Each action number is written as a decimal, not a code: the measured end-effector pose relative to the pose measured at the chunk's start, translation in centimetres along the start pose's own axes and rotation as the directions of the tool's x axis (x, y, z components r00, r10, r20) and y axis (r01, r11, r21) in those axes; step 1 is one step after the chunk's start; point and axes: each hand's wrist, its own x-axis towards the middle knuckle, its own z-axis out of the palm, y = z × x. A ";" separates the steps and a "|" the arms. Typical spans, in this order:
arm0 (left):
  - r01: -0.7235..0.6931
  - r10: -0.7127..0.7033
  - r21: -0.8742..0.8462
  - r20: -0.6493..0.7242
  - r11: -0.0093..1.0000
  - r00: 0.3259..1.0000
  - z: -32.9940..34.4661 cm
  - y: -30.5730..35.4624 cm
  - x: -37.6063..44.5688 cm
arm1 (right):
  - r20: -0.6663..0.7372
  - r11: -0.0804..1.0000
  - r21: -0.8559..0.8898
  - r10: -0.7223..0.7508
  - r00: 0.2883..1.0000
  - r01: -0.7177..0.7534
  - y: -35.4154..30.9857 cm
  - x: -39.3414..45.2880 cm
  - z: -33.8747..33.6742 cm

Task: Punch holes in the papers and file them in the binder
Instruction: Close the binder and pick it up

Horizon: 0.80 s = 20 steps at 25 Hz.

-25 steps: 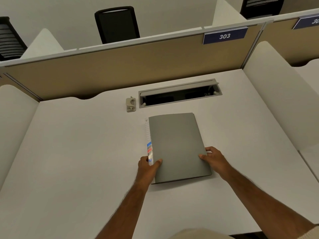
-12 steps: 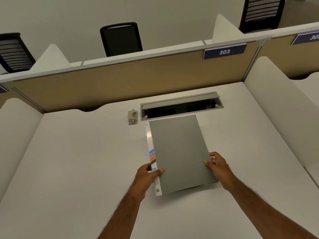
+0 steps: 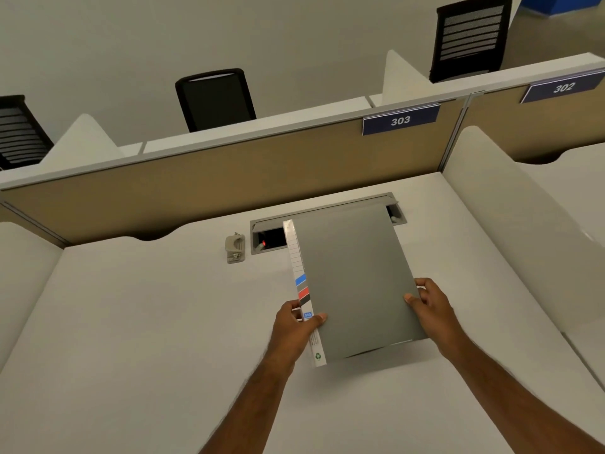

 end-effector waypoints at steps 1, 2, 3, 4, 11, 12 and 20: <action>-0.006 0.006 -0.003 -0.001 1.000 1.000 0.8 0.4 0.2 | -0.018 1.000 0.004 -0.014 1.000 0.014 -0.1 0.4 -0.7; -0.011 0.011 0.000 0.002 1.000 1.000 1.7 0.9 0.4 | -0.038 1.000 0.008 -0.021 0.999 0.021 -0.2 0.7 -1.4; -0.014 0.014 0.003 0.007 1.000 1.000 2.6 1.3 0.6 | -0.055 1.000 0.015 -0.023 0.998 0.024 -0.2 1.1 -2.1; -0.017 0.016 0.011 0.015 1.000 1.000 3.6 1.7 0.8 | -0.068 0.999 0.022 -0.022 0.997 0.023 0.0 1.5 -3.0; -0.008 0.004 0.039 0.105 0.999 0.994 10.4 3.7 1.7 | -0.131 1.000 0.021 0.015 0.991 -0.012 2.2 4.1 -8.9; -0.001 -0.004 0.043 0.115 0.999 0.993 11.3 3.8 1.8 | -0.131 1.000 0.020 0.023 0.991 -0.020 2.7 4.4 -9.7; 0.110 -0.119 0.065 0.156 0.992 0.981 16.6 2.8 3.0 | -0.098 0.991 -0.078 0.106 0.990 -0.114 5.6 7.1 -13.7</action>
